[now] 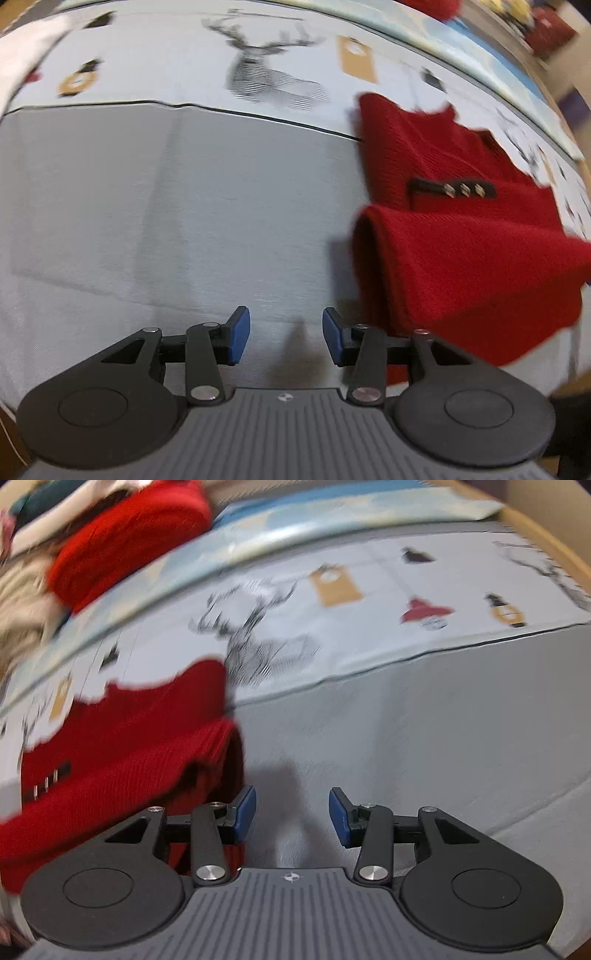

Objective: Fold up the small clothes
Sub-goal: 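Lower the folded hem onto the sleeves and open both tools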

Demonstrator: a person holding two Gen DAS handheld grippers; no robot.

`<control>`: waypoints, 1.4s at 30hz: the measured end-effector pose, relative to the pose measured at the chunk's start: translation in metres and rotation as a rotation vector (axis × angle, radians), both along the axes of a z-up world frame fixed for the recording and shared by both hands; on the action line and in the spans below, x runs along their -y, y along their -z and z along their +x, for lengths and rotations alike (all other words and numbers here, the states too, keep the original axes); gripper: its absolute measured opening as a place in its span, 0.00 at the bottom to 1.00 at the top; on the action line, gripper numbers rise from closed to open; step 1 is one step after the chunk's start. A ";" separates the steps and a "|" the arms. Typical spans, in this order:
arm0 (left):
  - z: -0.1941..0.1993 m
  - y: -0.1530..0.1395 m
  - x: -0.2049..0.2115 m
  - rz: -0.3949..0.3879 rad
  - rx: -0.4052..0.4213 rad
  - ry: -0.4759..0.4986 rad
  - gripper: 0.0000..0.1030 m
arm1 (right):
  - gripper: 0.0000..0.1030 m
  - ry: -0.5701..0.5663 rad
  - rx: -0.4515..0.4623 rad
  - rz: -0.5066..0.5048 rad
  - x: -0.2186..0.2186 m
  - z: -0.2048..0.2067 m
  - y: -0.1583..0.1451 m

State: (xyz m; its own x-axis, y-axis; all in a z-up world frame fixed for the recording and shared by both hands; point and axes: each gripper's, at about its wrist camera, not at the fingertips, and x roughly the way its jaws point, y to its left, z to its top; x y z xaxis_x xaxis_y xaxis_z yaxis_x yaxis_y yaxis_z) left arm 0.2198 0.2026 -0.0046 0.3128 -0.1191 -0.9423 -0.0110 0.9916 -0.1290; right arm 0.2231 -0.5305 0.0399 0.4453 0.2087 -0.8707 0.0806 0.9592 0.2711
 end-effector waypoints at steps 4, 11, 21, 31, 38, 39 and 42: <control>0.001 0.001 0.017 -0.010 0.017 0.065 0.51 | 0.44 -0.082 -0.006 -0.011 -0.021 0.005 0.005; 0.012 -0.003 0.034 -0.029 0.113 0.076 0.51 | 0.44 -0.091 0.074 -0.027 -0.035 0.017 0.007; 0.042 0.004 0.045 -0.119 0.251 0.038 0.54 | 0.44 -0.022 0.215 0.029 -0.031 0.040 0.007; 0.070 0.013 0.055 -0.139 0.252 0.061 0.66 | 0.44 0.024 0.197 0.070 -0.038 0.064 0.024; 0.081 0.018 0.057 -0.171 0.246 0.079 0.20 | 0.35 0.028 0.199 0.087 -0.039 0.069 0.030; 0.080 0.017 0.058 -0.165 0.258 0.084 0.17 | 0.27 0.023 0.206 0.094 -0.038 0.069 0.029; 0.079 0.011 0.055 -0.155 0.296 0.077 0.11 | 0.13 0.042 0.237 0.137 -0.034 0.067 0.024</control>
